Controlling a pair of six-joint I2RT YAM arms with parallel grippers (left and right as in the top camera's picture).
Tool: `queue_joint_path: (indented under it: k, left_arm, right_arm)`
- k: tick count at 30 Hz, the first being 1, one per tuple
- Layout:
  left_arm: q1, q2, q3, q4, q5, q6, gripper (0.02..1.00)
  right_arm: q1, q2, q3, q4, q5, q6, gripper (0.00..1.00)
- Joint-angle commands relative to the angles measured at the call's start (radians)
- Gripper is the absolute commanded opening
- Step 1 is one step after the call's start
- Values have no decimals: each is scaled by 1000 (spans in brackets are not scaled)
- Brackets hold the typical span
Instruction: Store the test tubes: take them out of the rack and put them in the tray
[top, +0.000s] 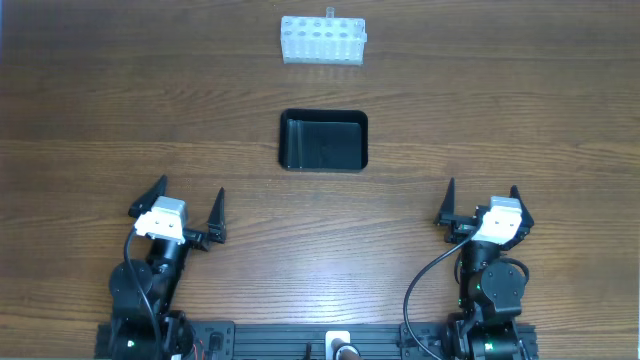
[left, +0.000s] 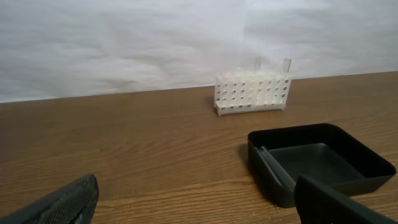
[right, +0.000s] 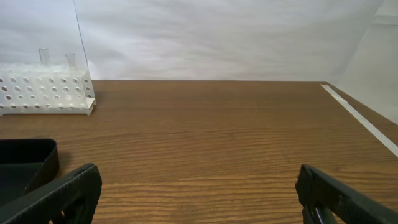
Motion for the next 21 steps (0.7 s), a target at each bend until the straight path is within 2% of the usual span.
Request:
queue_joint_path:
  k: [1, 12, 14, 17, 21]
  left_arm:
    - [7, -10, -5, -1, 12, 11, 1000]
    - [7, -10, -5, -1, 12, 11, 1000]
    - [7, -10, -5, -1, 12, 11, 1000]
    - [7, -10, -5, -1, 12, 11, 1000]
    - [7, -10, -5, -1, 12, 11, 1000]
  right_arm:
    - [4, -7, -8, 2, 13, 3, 991]
    - [4, -2, -8, 7, 14, 3, 991]
    - [4, 12, -7, 11, 41, 3, 993]
    - [4, 39, 0, 23, 43, 68, 991]
    - [5, 168, 90, 68, -20, 80, 991]
